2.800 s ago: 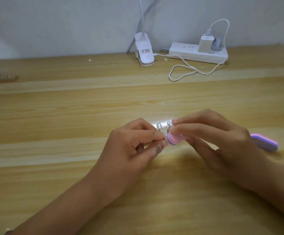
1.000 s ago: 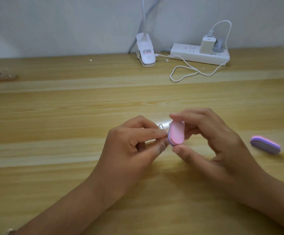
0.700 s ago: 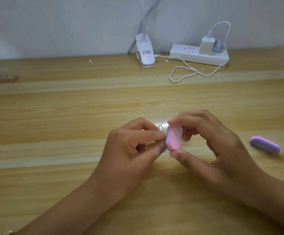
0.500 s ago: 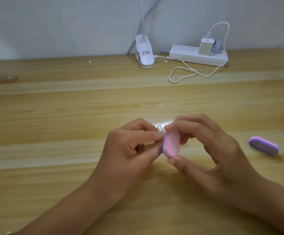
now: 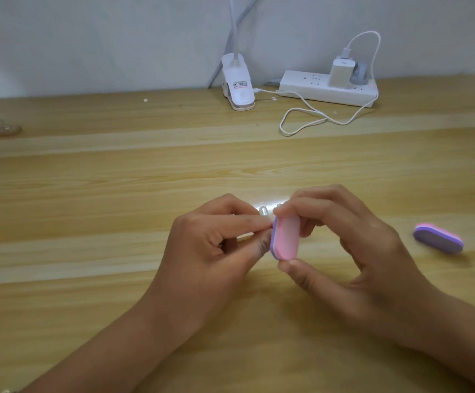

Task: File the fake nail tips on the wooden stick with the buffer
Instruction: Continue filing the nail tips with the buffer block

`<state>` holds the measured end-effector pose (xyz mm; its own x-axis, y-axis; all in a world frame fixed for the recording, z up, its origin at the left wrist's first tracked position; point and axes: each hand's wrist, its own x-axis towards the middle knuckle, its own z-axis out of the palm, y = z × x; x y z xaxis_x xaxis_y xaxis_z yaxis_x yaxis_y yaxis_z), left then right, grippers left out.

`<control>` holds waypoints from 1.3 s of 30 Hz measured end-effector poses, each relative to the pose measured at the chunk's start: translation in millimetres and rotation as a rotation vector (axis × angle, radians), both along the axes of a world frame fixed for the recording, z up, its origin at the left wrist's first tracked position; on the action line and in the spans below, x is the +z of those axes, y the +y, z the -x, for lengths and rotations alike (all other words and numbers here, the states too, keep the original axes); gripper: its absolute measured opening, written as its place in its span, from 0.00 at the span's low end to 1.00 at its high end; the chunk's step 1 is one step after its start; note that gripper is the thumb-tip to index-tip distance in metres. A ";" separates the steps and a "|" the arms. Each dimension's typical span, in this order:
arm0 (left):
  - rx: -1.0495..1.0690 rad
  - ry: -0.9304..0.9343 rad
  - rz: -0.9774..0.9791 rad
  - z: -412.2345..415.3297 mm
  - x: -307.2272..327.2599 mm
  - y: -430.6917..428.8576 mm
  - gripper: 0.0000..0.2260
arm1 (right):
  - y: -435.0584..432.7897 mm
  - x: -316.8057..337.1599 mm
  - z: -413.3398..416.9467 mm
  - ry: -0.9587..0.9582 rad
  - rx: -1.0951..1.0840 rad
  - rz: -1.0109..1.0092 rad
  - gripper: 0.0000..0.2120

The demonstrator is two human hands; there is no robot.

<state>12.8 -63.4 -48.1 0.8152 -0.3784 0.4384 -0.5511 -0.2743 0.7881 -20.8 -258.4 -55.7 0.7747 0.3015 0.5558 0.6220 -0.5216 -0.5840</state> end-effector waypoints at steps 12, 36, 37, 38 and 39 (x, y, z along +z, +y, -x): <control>-0.016 0.134 0.087 -0.8 -0.2 0.8 0.05 | -2.3 2.6 0.9 0.002 -0.016 -0.007 0.17; -0.145 0.453 0.307 -3.1 -3.1 4.3 0.05 | -1.3 3.0 1.0 -0.014 0.002 -0.046 0.17; -0.149 0.449 0.306 -3.0 -3.0 4.4 0.05 | -2.0 3.3 1.0 -0.007 0.003 -0.055 0.17; -0.153 0.443 0.299 -3.1 -2.9 4.3 0.05 | -2.9 3.5 0.6 0.002 -0.001 -0.071 0.17; -0.156 0.437 0.289 -3.1 -2.6 4.2 0.05 | -4.0 3.9 -0.1 0.011 -0.009 -0.096 0.17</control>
